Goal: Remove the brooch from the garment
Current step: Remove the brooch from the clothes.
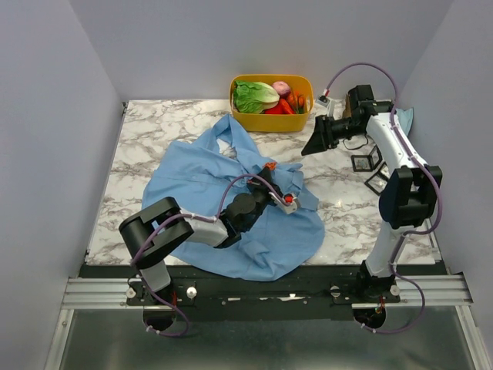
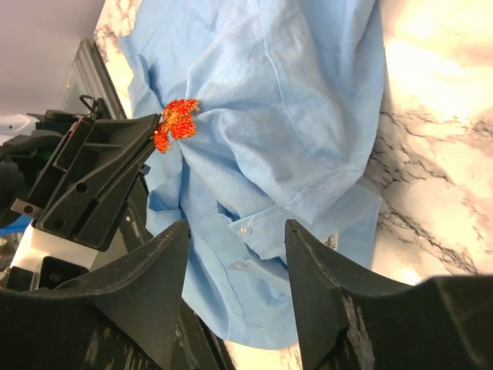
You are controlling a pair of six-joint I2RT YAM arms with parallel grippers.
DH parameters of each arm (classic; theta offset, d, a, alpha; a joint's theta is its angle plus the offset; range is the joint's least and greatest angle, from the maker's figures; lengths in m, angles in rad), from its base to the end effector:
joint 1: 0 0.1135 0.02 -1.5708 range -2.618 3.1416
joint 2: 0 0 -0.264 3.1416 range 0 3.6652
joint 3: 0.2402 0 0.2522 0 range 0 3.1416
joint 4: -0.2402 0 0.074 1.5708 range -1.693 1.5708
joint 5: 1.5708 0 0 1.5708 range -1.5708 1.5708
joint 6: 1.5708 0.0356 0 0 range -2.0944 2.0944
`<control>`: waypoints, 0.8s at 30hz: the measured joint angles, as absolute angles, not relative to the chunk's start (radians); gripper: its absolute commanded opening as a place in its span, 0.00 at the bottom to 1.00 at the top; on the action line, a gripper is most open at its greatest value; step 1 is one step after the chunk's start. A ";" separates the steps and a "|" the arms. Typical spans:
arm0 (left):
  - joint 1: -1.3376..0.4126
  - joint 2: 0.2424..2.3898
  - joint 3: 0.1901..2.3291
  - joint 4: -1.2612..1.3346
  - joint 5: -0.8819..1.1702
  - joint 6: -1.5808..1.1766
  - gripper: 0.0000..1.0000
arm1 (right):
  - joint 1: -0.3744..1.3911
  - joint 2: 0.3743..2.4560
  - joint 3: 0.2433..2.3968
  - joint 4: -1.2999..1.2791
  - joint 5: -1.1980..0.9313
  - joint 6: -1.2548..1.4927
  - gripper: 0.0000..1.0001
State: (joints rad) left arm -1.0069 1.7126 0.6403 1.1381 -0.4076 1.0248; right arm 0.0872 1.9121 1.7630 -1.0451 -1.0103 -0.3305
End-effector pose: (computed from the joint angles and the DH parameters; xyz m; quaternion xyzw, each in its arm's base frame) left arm 0.1902 -0.2744 0.1954 0.4910 0.4782 0.1447 0.7136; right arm 0.3896 0.0643 0.2988 -0.2668 0.8222 0.4520 0.2203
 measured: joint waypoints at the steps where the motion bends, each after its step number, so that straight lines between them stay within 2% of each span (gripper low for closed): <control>1: -1.009 1.707 0.641 1.116 -0.411 1.015 0.00 | 0.084 1.910 1.763 -1.044 -1.009 -0.331 0.61; 5: -1.019 1.686 0.647 1.028 -0.419 0.973 0.00 | 0.083 1.909 1.763 -1.042 -0.999 -0.331 0.61; 15: -1.021 1.636 0.798 0.616 -0.428 0.740 0.00 | 0.084 1.909 1.762 -1.040 -0.981 -0.331 0.62; 24: -0.980 1.605 0.935 0.264 -0.324 0.590 0.00 | 0.084 1.909 1.760 -1.040 -0.979 -0.342 0.61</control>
State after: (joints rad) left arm -0.9802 1.6051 0.9348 0.2638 -0.3244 0.5896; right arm 0.0837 1.9095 1.7599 -1.0401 -0.9794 -0.3424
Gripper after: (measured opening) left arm 0.015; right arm 0.615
